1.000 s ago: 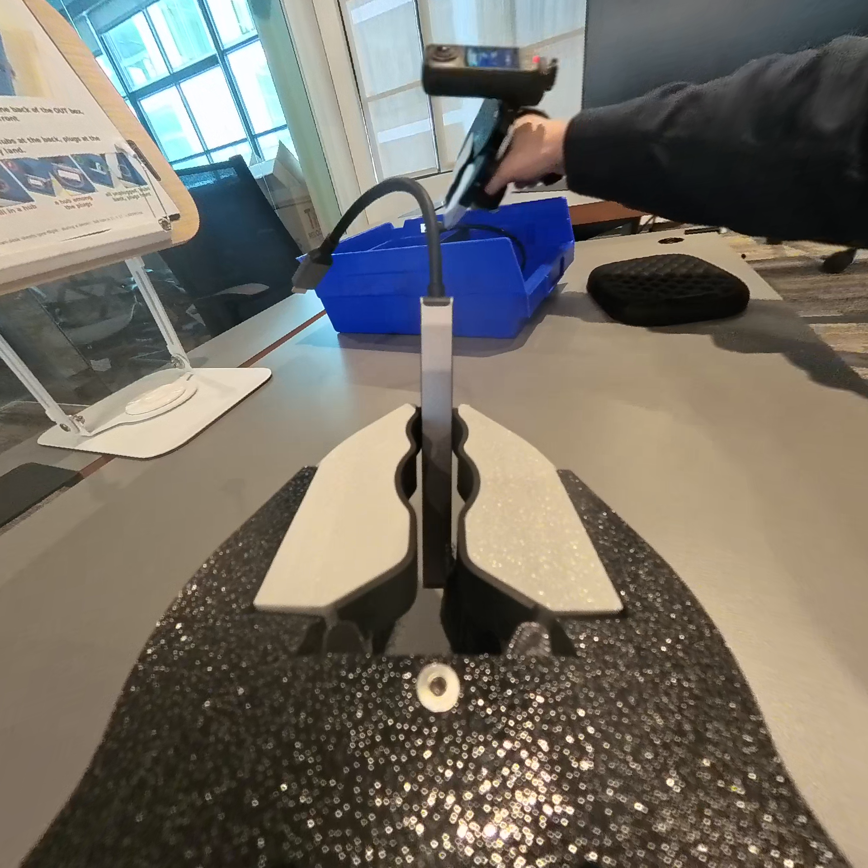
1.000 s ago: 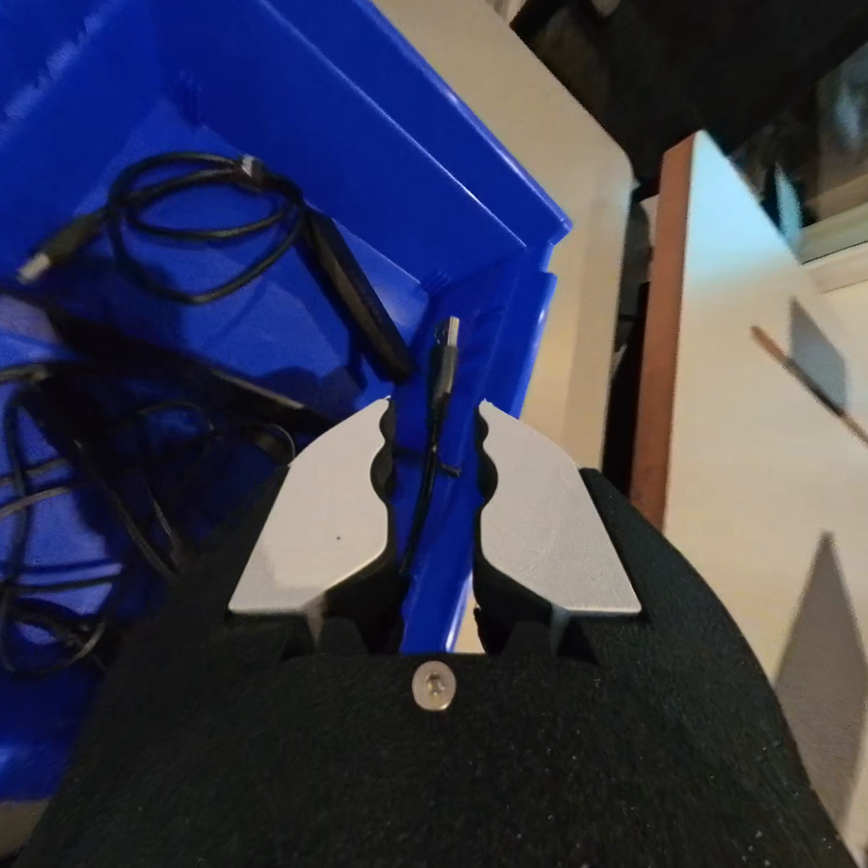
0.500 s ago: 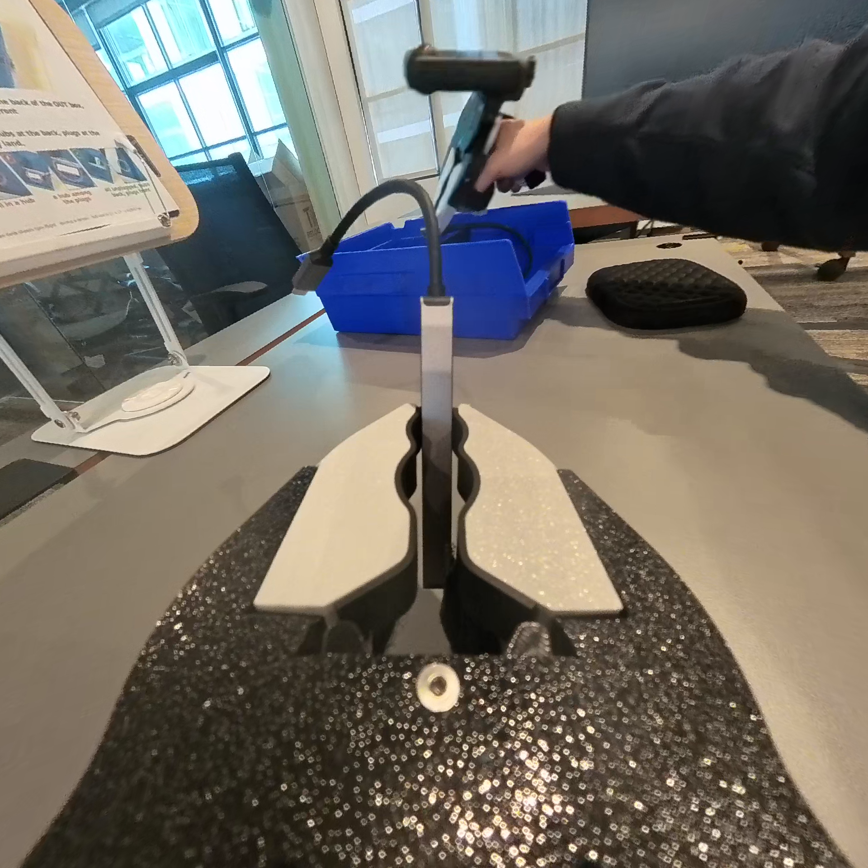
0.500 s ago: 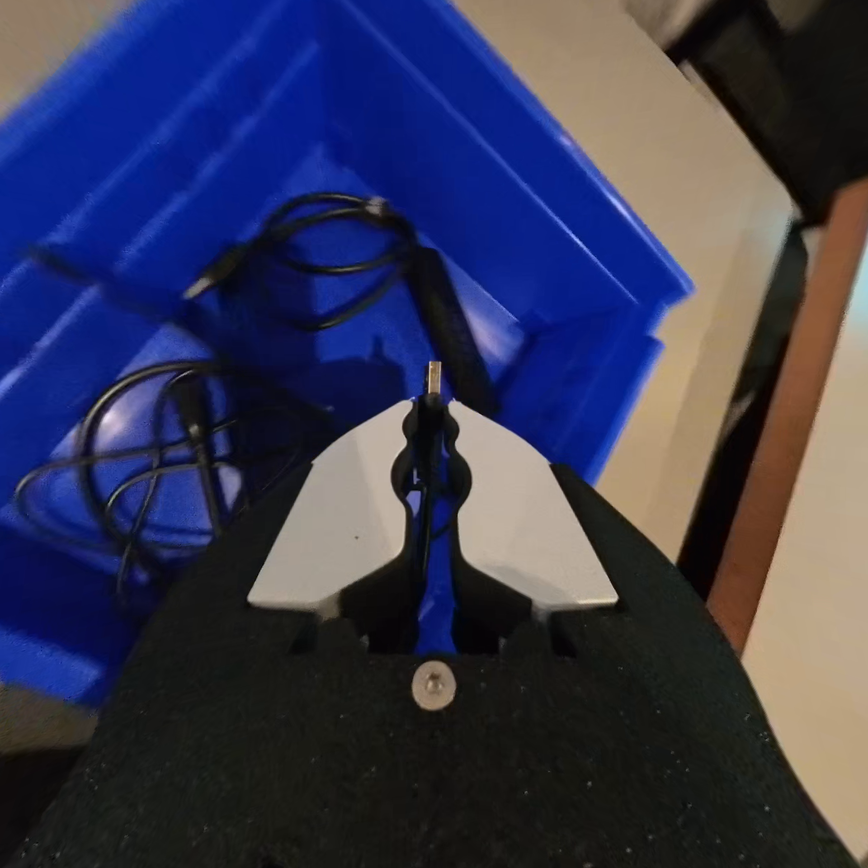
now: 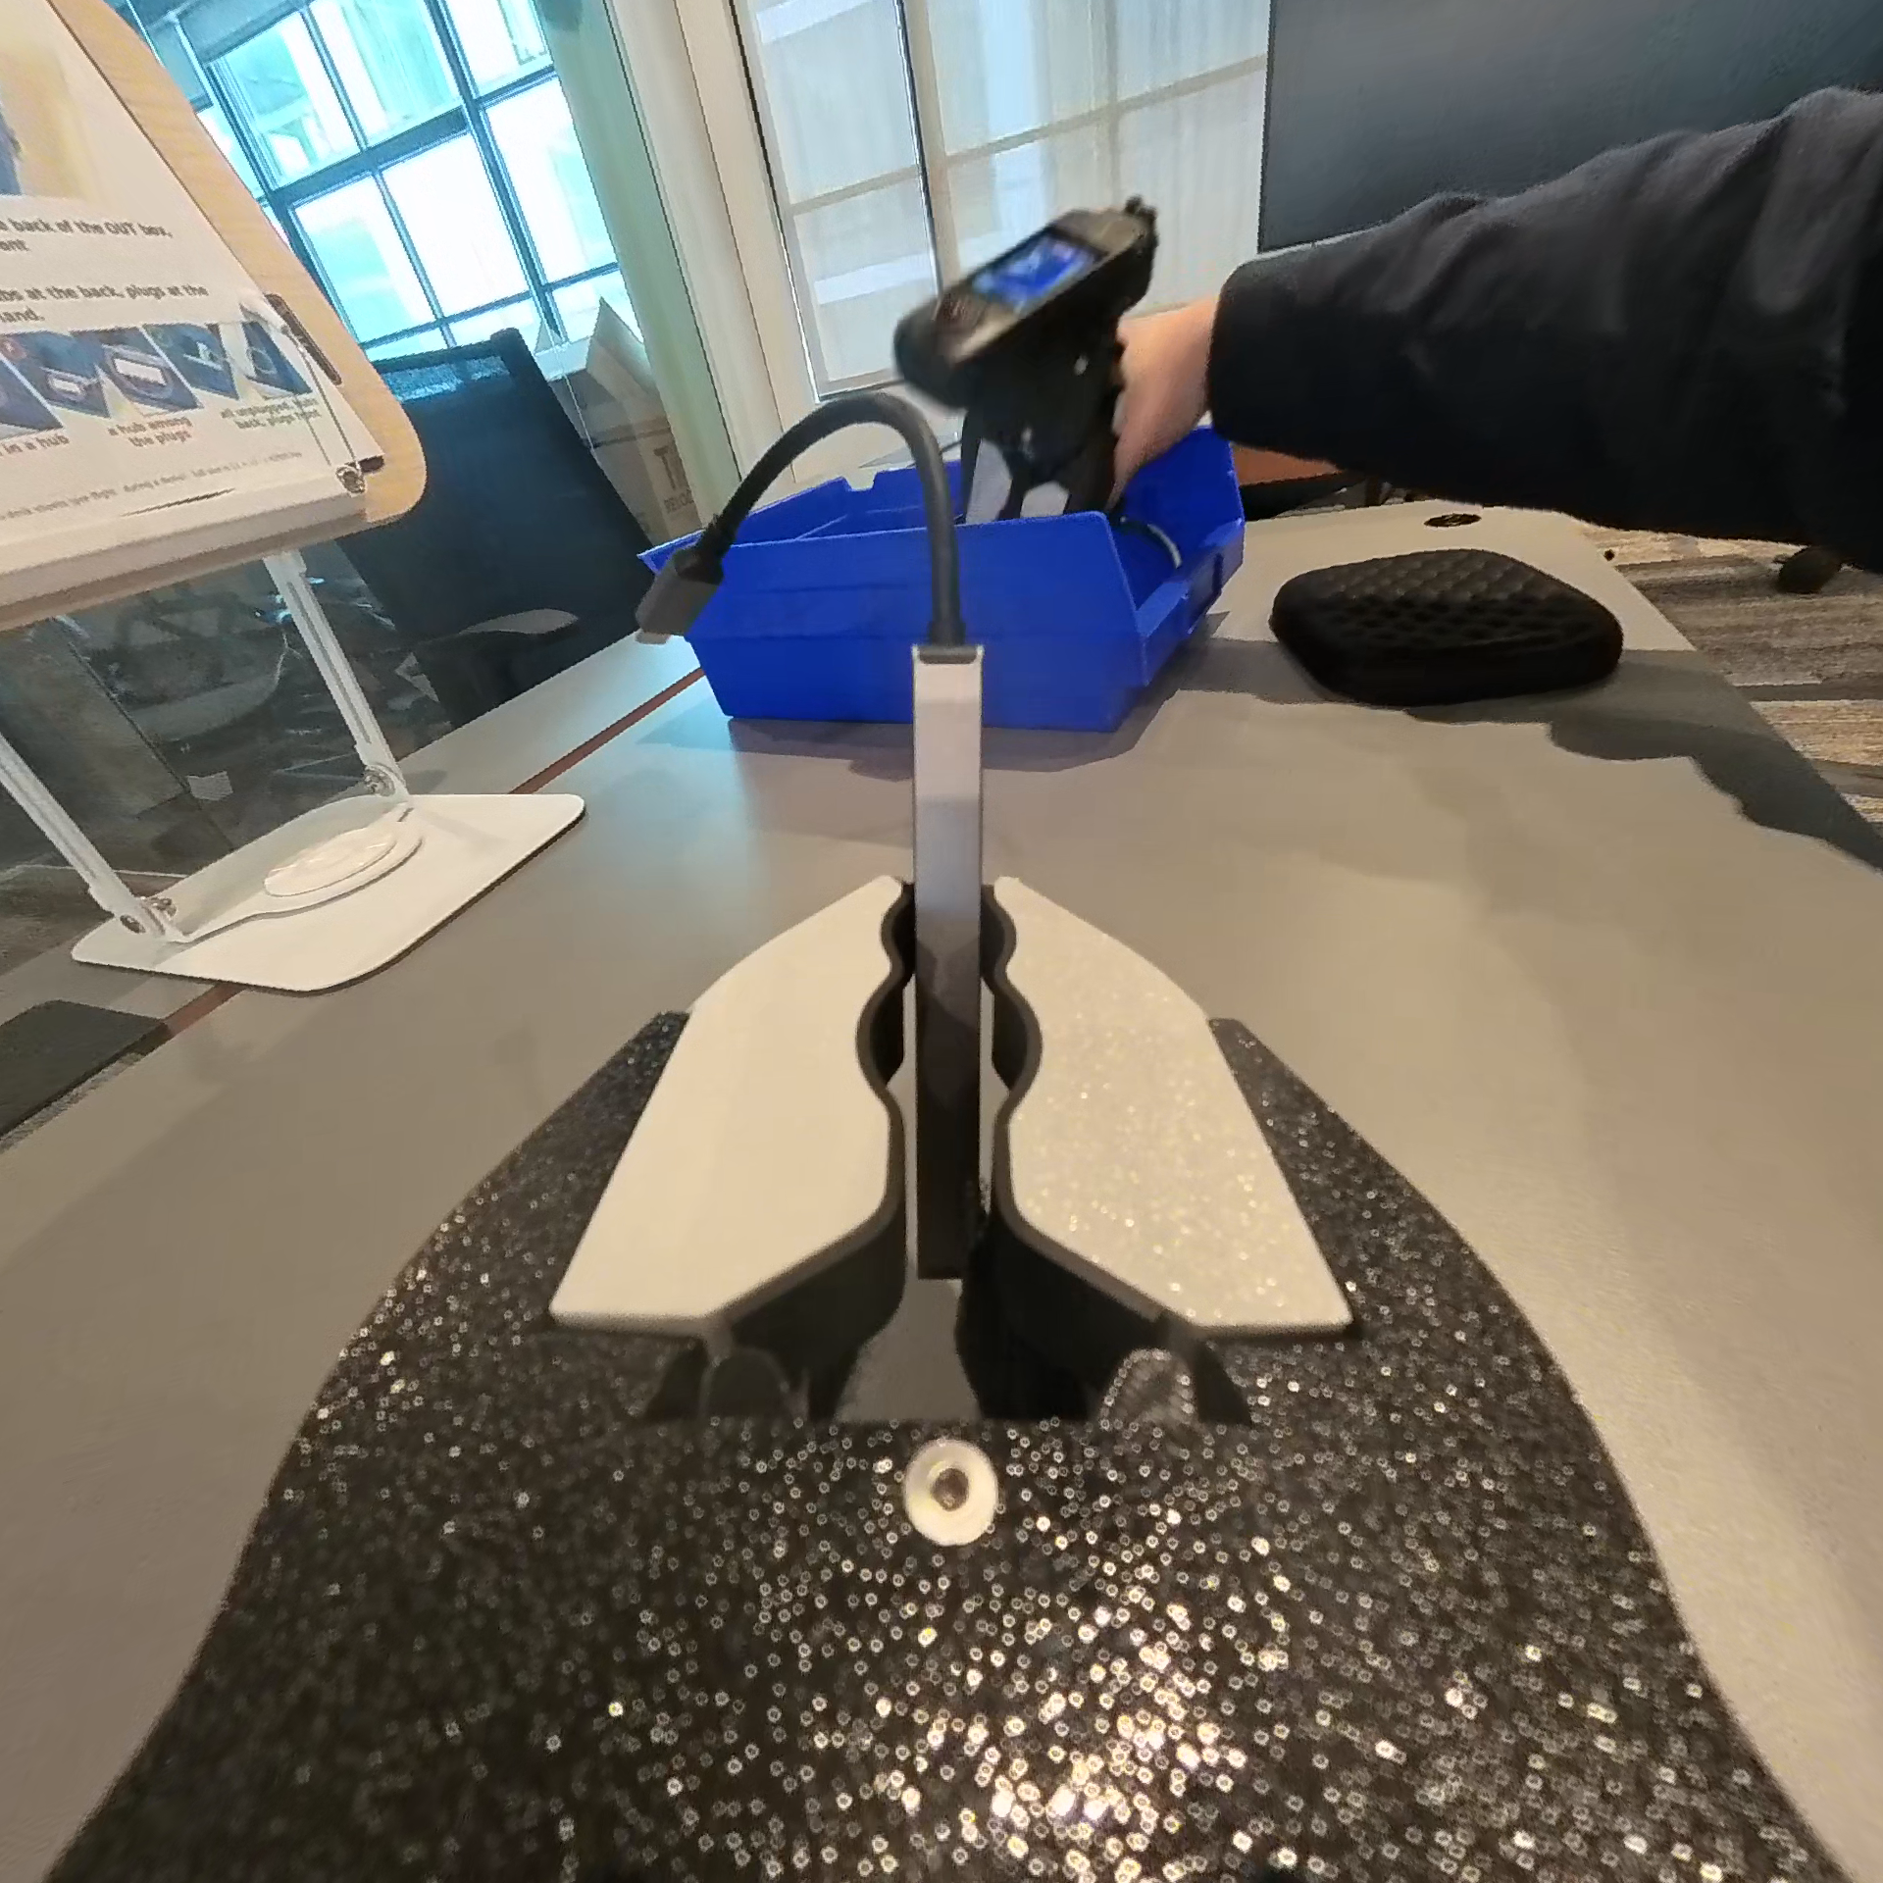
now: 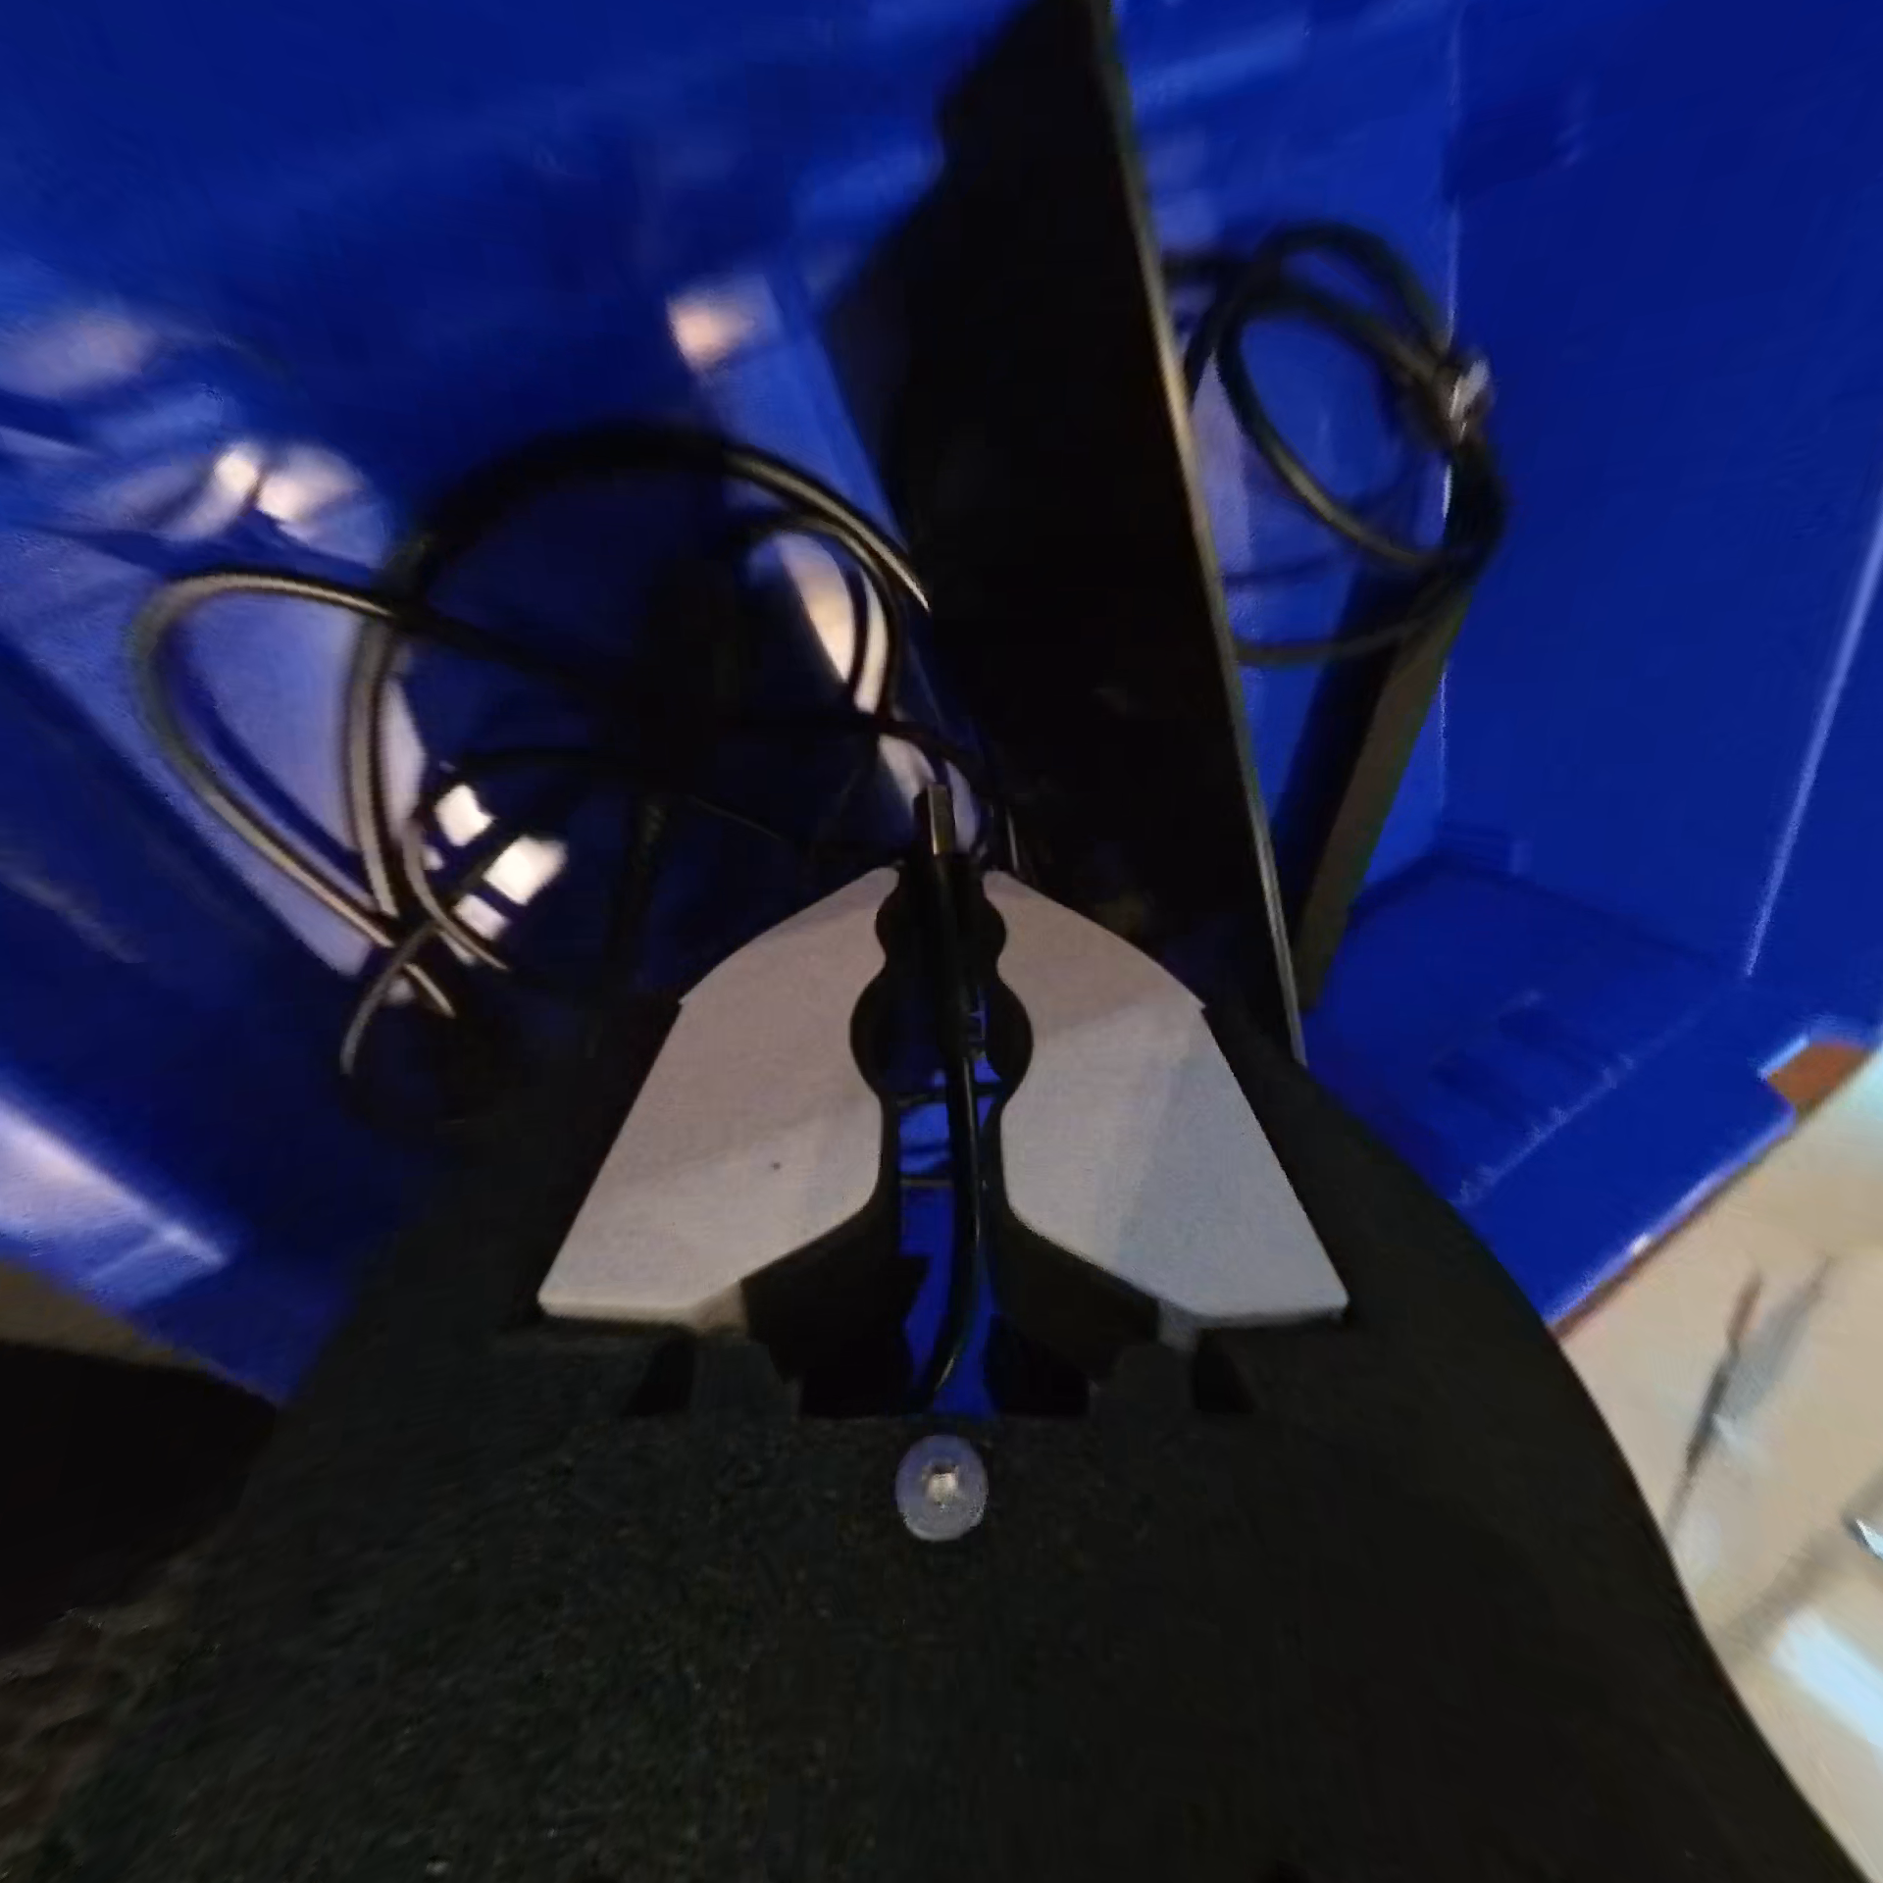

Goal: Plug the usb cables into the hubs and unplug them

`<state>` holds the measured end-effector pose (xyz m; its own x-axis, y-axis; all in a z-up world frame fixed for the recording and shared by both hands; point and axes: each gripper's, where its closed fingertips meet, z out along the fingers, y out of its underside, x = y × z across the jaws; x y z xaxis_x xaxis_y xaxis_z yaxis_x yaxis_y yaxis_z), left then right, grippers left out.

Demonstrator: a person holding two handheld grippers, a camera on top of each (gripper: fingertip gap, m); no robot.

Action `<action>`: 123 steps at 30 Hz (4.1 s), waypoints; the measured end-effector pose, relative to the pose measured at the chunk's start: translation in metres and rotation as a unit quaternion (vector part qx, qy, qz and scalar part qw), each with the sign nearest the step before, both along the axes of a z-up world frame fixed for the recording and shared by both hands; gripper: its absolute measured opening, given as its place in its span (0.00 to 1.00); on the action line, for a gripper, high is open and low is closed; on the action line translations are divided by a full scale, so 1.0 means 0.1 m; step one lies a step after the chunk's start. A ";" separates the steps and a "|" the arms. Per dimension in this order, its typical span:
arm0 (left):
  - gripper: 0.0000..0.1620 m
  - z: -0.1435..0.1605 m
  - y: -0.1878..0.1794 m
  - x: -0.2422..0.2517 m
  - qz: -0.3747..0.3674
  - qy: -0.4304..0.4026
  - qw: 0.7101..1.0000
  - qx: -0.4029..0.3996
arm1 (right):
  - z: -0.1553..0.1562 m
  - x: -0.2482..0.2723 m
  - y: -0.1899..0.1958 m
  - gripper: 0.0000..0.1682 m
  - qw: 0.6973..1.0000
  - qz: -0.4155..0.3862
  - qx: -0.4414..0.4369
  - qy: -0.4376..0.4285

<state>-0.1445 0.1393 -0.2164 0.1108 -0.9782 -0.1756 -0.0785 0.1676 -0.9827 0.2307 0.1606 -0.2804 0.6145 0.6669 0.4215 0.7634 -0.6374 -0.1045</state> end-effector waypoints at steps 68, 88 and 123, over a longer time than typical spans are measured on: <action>0.06 0.13 0.18 -0.09 0.093 -0.047 0.991 0.087 | 0.83 0.53 0.68 0.08 0.966 -0.221 0.115 -0.072; 0.04 0.11 0.23 -0.09 0.109 -0.036 0.989 0.090 | 1.47 -1.53 -0.17 0.17 0.907 -0.047 0.325 0.263; 0.28 0.08 1.25 -2.38 0.587 0.287 0.757 -0.026 | 0.94 -2.46 -0.61 0.45 0.749 -0.037 0.500 0.432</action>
